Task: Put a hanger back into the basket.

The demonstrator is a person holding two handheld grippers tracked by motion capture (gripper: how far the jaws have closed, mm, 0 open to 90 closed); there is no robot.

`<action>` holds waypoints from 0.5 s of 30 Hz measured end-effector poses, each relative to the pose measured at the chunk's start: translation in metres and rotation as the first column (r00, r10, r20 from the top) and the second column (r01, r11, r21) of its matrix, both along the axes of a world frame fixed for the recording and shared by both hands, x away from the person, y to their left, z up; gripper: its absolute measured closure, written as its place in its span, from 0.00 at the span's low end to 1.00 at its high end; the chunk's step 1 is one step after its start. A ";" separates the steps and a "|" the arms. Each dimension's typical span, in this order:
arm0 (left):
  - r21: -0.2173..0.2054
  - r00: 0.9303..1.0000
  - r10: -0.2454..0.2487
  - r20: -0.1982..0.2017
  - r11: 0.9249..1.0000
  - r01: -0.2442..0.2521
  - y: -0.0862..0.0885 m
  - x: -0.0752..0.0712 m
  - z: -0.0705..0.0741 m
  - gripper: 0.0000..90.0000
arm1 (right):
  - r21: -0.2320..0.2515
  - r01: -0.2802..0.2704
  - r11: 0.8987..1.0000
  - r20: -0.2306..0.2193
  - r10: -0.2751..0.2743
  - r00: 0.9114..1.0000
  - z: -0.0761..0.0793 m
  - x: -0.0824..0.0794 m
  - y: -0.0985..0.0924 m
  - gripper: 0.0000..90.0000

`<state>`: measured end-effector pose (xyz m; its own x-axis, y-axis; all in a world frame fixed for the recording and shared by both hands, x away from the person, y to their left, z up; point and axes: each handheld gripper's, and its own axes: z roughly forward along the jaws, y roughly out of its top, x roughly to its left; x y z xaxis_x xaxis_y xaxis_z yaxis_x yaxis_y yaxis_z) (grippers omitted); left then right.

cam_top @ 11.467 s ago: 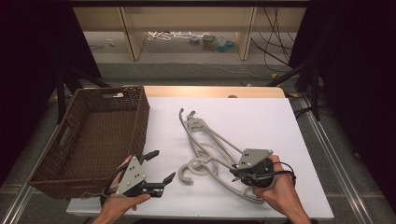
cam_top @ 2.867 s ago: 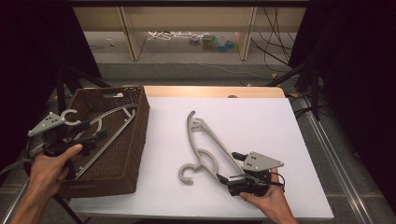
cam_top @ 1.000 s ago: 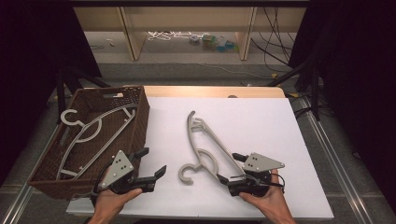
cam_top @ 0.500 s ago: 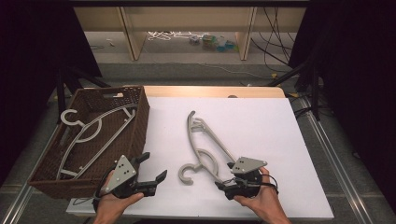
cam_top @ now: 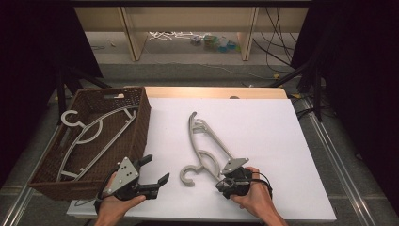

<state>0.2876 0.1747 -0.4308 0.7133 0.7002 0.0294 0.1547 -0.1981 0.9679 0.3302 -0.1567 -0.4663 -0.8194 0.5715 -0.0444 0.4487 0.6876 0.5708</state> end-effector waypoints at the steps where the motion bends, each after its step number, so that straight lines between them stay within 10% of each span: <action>1: 0.000 1.000 -0.001 0.001 1.000 0.001 0.000 0.000 0.000 0.21 | 0.004 -0.005 1.000 -0.003 0.005 1.000 0.000 0.001 0.000 0.58; 15: 0.005 1.000 0.000 -0.022 1.000 0.000 0.001 0.002 -0.002 0.21 | -0.035 -0.016 0.999 -0.068 0.013 0.998 -0.004 0.012 0.009 0.81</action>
